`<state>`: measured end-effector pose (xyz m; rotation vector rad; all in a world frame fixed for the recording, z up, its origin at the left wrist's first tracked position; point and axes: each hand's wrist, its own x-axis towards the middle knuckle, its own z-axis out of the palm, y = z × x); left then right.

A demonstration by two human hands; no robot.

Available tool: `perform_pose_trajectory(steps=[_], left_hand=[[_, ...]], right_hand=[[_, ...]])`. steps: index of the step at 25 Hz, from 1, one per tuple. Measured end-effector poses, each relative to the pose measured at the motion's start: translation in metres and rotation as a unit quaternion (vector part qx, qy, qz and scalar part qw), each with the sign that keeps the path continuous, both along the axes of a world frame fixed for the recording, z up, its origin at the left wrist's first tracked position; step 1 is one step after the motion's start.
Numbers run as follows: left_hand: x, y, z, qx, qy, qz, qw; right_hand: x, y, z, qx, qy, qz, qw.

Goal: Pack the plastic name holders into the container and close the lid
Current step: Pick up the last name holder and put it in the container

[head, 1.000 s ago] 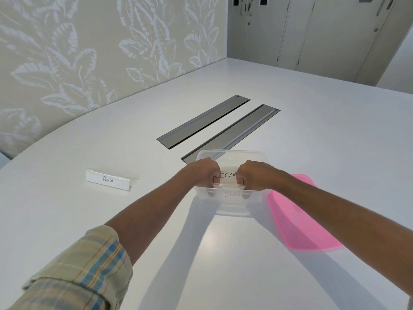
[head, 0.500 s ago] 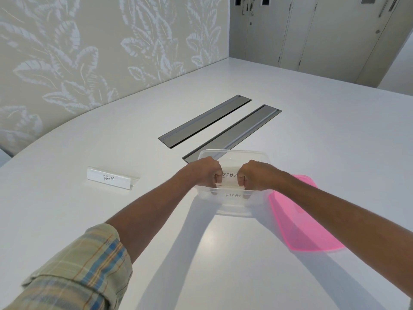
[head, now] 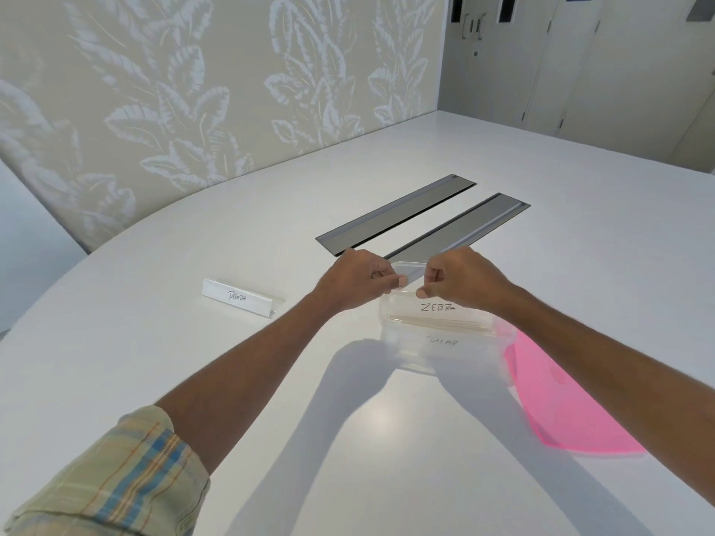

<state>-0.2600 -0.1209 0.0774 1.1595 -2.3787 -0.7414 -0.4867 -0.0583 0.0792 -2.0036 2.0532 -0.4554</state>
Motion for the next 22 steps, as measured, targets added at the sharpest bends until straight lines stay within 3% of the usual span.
perform_pose_trajectory(steps=[7,14,22], left_hand=[[0.086,-0.009,0.001,0.012,0.071,0.108,0.992],[0.196,-0.039,-0.021,-0.037,0.029,0.210,0.977],[0.277,-0.084,-0.052,-0.022,-0.075,0.230,0.970]], right_hand=[[0.086,-0.033,0.012,-0.034,-0.047,0.058,0.997],[0.178,-0.077,-0.010,0.001,-0.055,0.108,0.993],[0.257,-0.121,-0.051,0.046,-0.044,0.131,0.989]])
